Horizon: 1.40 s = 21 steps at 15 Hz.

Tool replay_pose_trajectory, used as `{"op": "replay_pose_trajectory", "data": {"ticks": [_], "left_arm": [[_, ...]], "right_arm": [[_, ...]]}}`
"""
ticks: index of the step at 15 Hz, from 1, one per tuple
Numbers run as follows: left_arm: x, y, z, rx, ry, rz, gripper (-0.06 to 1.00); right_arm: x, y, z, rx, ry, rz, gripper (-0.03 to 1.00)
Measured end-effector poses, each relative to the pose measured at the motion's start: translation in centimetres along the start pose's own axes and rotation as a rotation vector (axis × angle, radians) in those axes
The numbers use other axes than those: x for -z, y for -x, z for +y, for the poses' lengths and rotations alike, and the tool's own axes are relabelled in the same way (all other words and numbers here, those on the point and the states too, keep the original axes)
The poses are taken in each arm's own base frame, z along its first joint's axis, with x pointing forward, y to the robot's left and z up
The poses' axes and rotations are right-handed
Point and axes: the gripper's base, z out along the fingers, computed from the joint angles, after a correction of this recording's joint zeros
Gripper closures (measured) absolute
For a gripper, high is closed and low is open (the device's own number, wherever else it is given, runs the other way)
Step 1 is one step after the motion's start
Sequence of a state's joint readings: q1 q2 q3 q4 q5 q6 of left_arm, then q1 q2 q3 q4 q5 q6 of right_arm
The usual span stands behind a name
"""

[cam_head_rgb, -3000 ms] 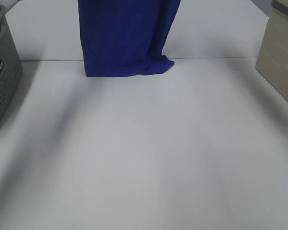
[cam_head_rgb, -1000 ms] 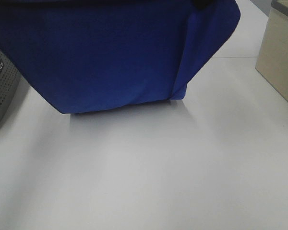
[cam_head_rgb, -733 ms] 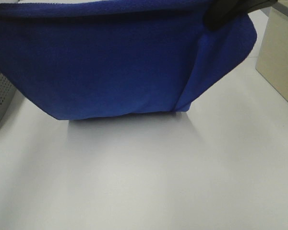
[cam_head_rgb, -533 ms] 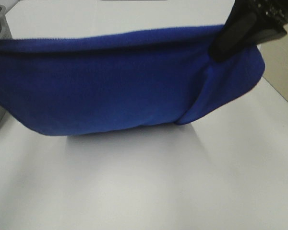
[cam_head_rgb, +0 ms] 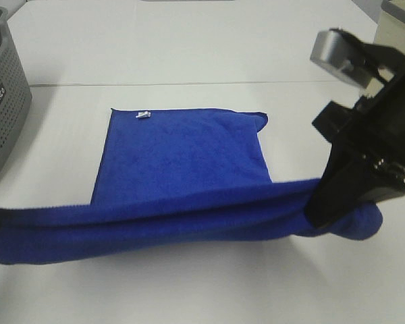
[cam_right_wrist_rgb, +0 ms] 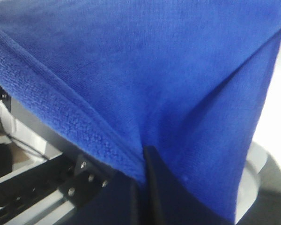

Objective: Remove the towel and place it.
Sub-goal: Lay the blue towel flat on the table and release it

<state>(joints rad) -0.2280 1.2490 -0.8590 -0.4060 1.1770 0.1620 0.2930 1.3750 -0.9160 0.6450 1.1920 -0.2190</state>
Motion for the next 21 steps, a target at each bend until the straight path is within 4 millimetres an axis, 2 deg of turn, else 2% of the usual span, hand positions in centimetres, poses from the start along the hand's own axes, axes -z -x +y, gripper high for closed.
{"op": "replay_pose_trajectory", "data": {"ticks": [3, 7, 13, 15, 21], "left_arm": [[-2.7, -2.3, 0.7, 0.056, -0.035, 0.111, 0.94], [-4.9, -4.7, 1.2, 0.103, -0.084, 0.205, 0.94], [-5.1, -4.9, 1.0, 0.098, -0.116, 0.213, 0.94], [-6.2, -5.3, 1.2, 0.132, -0.139, 0.27, 0.94], [-7.4, -4.9, 1.6, 0.163, -0.15, 0.338, 0.94]], "right_arm": [[-2.3, -1.8, -1.3, -0.083, 0.038, 0.089, 0.95], [-4.3, -3.7, -2.5, -0.157, 0.058, 0.17, 0.95], [-6.3, -4.5, -4.0, -0.244, 0.058, 0.275, 0.95], [-7.2, -4.1, -4.8, -0.279, 0.057, 0.328, 0.95], [-8.7, -3.6, -5.9, -0.287, 0.067, 0.409, 0.95]]}}
